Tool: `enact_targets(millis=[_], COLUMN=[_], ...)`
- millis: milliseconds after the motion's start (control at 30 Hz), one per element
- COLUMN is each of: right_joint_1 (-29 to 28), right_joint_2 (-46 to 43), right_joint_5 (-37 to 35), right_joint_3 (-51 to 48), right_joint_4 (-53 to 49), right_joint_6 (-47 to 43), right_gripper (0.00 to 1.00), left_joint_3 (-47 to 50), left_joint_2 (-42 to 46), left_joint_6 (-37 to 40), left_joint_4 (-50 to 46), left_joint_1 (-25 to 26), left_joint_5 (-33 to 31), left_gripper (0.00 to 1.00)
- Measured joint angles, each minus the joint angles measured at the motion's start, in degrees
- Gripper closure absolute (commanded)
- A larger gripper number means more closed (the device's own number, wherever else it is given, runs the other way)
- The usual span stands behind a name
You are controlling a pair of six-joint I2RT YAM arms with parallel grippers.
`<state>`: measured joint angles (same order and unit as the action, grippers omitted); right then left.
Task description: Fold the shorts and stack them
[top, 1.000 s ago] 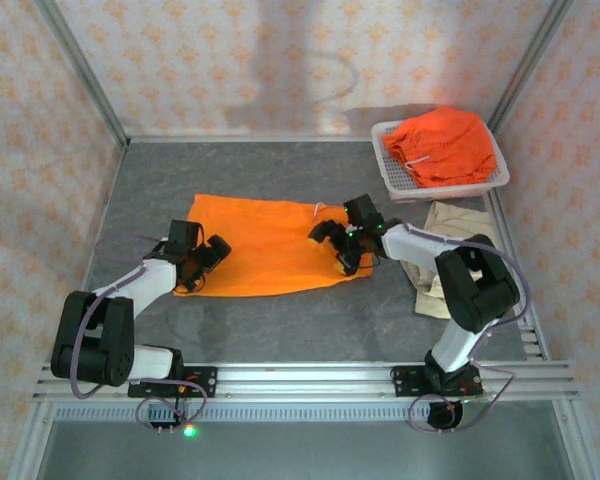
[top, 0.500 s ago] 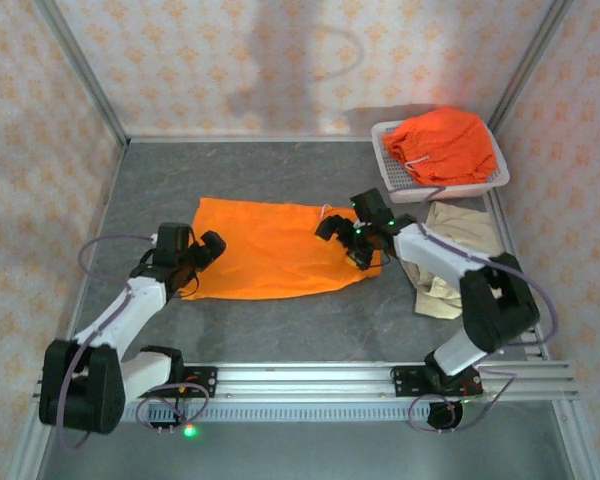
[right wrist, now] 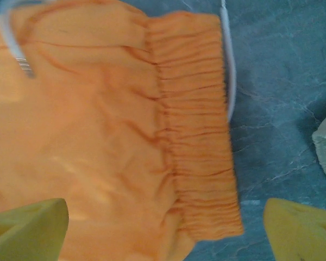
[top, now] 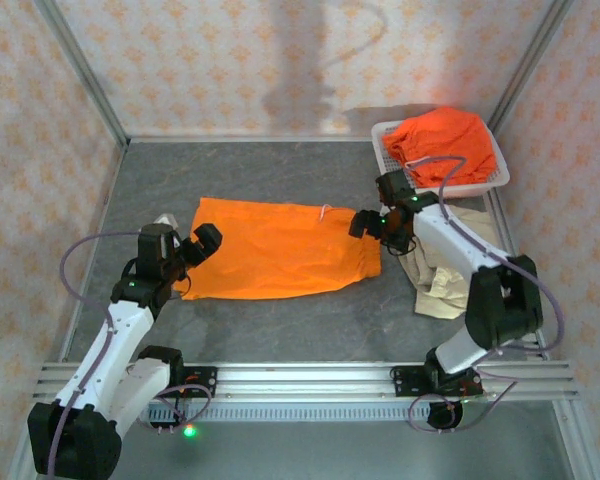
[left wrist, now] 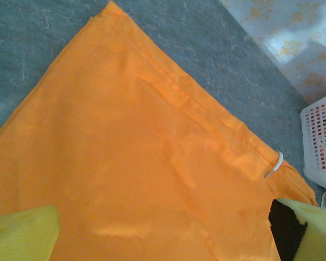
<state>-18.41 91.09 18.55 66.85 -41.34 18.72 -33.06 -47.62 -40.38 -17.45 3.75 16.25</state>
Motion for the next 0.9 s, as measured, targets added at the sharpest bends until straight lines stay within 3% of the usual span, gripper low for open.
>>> enact_targets(millis=[200, 533, 700, 833, 900], right_joint_1=[2.12, 2.34, 2.82, 3.28, 3.28], right_joint_2=[9.18, 15.28, 16.7, 17.07, 17.51], right_joint_5=[2.69, 5.86, 5.7, 5.46, 6.21], right_joint_3=[1.31, 2.54, 3.32, 3.5, 3.69], right_joint_4=[-0.2, 2.47, 2.1, 1.6, 2.43], right_joint_6=[-4.37, -6.38, -5.66, -5.05, -4.7], right_gripper=[0.24, 0.43, 0.65, 0.74, 0.86], left_joint_3=[0.0, 0.15, 0.39, 0.55, 0.55], left_joint_2=[-0.04, -1.84, -2.54, -3.21, -3.65], left_joint_6=[0.0, 0.04, 0.37, 0.39, 0.39], left_joint_4=[-0.02, 0.02, 0.11, 0.11, 0.13], left_joint_1=[0.0, 0.0, 0.0, 0.0, 0.0], left_joint_5=[0.37, 0.98, 1.01, 1.11, 1.14], left_gripper=[0.0, 0.0, 0.0, 0.0, 0.0])
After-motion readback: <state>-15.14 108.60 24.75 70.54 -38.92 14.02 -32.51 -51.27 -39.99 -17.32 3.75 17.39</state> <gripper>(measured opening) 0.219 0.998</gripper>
